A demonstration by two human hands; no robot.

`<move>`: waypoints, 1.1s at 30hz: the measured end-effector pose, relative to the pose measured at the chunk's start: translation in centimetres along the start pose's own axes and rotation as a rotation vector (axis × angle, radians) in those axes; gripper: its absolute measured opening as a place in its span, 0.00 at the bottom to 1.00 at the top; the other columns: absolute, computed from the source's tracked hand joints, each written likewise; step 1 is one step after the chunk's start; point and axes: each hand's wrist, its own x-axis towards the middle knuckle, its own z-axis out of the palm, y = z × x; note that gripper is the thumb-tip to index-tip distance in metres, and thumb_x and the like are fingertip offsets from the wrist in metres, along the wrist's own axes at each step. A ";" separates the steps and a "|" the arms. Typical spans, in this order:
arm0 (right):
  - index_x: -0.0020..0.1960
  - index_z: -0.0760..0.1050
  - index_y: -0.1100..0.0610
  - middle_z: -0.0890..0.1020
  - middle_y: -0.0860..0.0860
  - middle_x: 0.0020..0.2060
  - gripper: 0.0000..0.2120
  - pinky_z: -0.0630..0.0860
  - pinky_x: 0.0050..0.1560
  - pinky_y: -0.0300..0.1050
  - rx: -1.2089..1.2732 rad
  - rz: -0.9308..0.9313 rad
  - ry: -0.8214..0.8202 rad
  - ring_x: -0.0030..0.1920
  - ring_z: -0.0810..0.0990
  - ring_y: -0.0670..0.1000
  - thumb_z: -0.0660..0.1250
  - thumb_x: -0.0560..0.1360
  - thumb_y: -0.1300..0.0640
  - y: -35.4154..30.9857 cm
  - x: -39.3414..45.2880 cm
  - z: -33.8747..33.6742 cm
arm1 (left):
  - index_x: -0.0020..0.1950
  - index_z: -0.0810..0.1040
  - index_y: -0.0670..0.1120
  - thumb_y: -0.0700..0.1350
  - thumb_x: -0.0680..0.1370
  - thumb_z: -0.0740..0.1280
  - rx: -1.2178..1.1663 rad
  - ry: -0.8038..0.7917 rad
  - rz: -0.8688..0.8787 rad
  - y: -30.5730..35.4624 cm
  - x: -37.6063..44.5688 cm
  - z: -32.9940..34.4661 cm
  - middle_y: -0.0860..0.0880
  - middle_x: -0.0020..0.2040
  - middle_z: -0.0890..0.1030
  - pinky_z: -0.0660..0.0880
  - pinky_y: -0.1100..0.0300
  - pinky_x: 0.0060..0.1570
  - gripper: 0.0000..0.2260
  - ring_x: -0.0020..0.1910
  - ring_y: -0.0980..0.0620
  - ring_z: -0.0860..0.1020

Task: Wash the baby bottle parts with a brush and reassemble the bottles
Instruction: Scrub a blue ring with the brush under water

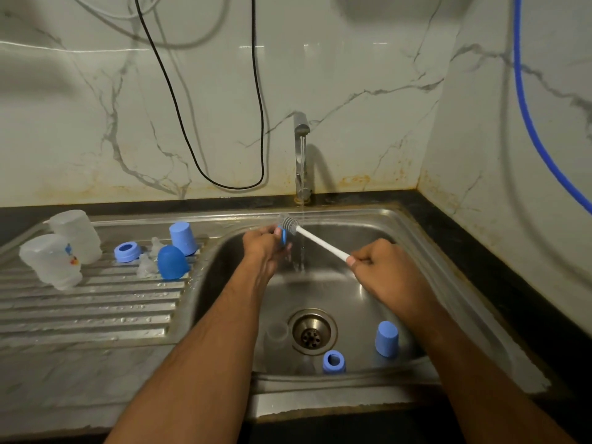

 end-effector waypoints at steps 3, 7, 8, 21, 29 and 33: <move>0.48 0.84 0.54 0.79 0.47 0.31 0.12 0.70 0.34 0.39 -0.011 0.017 0.001 0.33 0.77 0.44 0.65 0.81 0.49 -0.2 0.0 0.8 | 0.62 0.79 0.37 0.30 0.79 0.65 -0.064 0.006 -0.038 0.1 0.0 0.0 0.42 0.55 0.80 0.80 0.48 0.58 0.13 0.55 0.45 0.80; 0.45 0.81 0.54 0.78 0.47 0.32 0.13 0.70 0.33 0.41 -0.055 0.010 0.008 0.33 0.77 0.45 0.63 0.82 0.49 -1.0 0.0 1.3 | 0.61 0.81 0.40 0.31 0.78 0.67 0.010 0.034 0.031 -0.5 0.4 0.2 0.45 0.53 0.81 0.81 0.49 0.57 0.13 0.53 0.48 0.81; 0.45 0.80 0.53 0.78 0.47 0.34 0.12 0.69 0.33 0.42 -0.082 0.010 0.019 0.34 0.76 0.46 0.62 0.82 0.49 -1.3 0.0 1.4 | 0.61 0.81 0.40 0.31 0.78 0.68 0.066 0.041 0.072 -0.6 0.5 0.4 0.46 0.53 0.81 0.81 0.49 0.57 0.13 0.53 0.49 0.81; 0.47 0.79 0.54 0.78 0.48 0.36 0.12 0.71 0.34 0.43 -0.086 0.033 0.080 0.35 0.77 0.47 0.62 0.82 0.48 -1.7 0.3 1.5 | 0.64 0.80 0.42 0.36 0.78 0.70 0.367 0.073 0.362 -0.8 -0.5 1.7 0.47 0.57 0.84 0.78 0.58 0.58 0.15 0.53 0.55 0.81; 0.44 0.79 0.54 0.78 0.48 0.33 0.13 0.71 0.34 0.42 -0.030 0.026 0.030 0.34 0.78 0.47 0.63 0.82 0.49 -0.9 0.0 1.5 | 0.62 0.81 0.40 0.31 0.77 0.69 -0.268 0.003 -0.066 0.2 0.1 -0.3 0.41 0.60 0.81 0.81 0.63 0.43 0.15 0.52 0.50 0.82; 0.48 0.81 0.53 0.77 0.46 0.33 0.11 0.68 0.33 0.40 0.000 0.007 0.013 0.35 0.76 0.44 0.64 0.82 0.49 -1.0 -0.2 1.9 | 0.60 0.79 0.37 0.35 0.82 0.64 -0.522 -0.059 -0.294 0.0 -0.2 -0.4 0.38 0.62 0.79 0.79 0.51 0.56 0.08 0.58 0.43 0.80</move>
